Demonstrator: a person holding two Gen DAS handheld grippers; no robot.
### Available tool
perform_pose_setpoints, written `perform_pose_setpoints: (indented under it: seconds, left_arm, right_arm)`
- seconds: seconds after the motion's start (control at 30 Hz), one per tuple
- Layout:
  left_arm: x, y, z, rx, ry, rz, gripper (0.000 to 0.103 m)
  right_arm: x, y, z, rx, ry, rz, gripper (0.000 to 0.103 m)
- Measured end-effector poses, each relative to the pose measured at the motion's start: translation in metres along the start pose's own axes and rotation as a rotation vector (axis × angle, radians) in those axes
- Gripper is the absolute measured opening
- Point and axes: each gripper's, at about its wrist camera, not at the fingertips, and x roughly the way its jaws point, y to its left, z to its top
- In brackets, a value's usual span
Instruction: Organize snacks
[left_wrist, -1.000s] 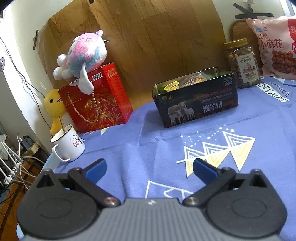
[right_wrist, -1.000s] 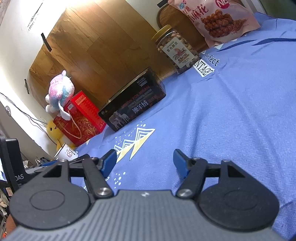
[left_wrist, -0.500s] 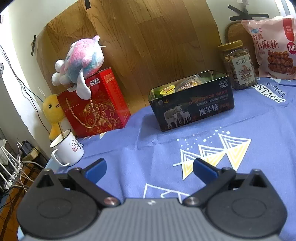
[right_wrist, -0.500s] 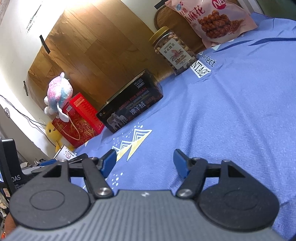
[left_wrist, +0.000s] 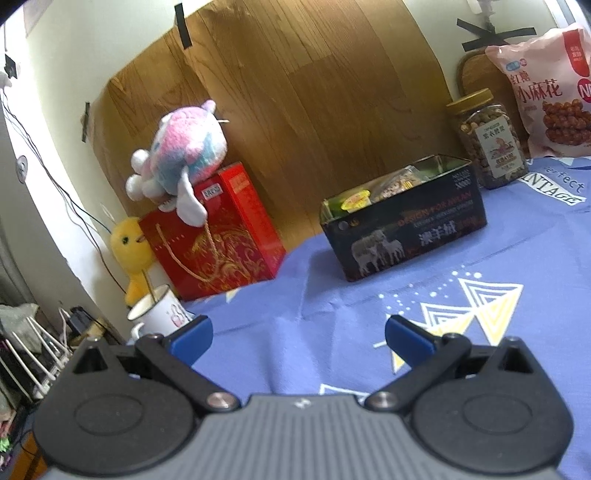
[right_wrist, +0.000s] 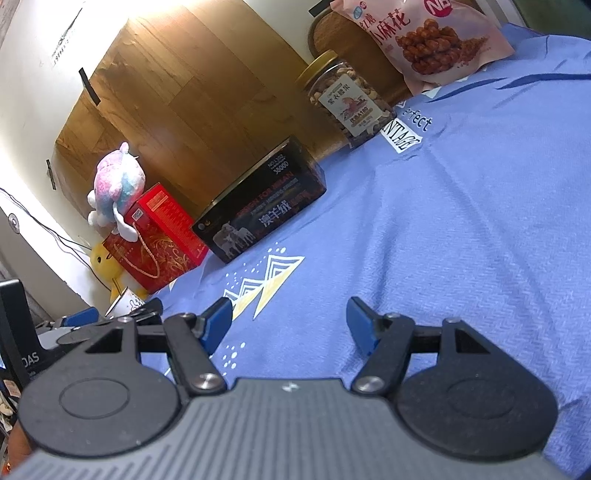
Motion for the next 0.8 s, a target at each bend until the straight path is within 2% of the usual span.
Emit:
perform_pose_setpoints:
  seconds: [0.8]
  left_arm:
    - [-0.011, 0.008, 0.000, -0.006, -0.043, 0.017, 0.103]
  right_arm:
    - [-0.002, 0.006, 0.001, -0.029, -0.010, 0.021, 0.071]
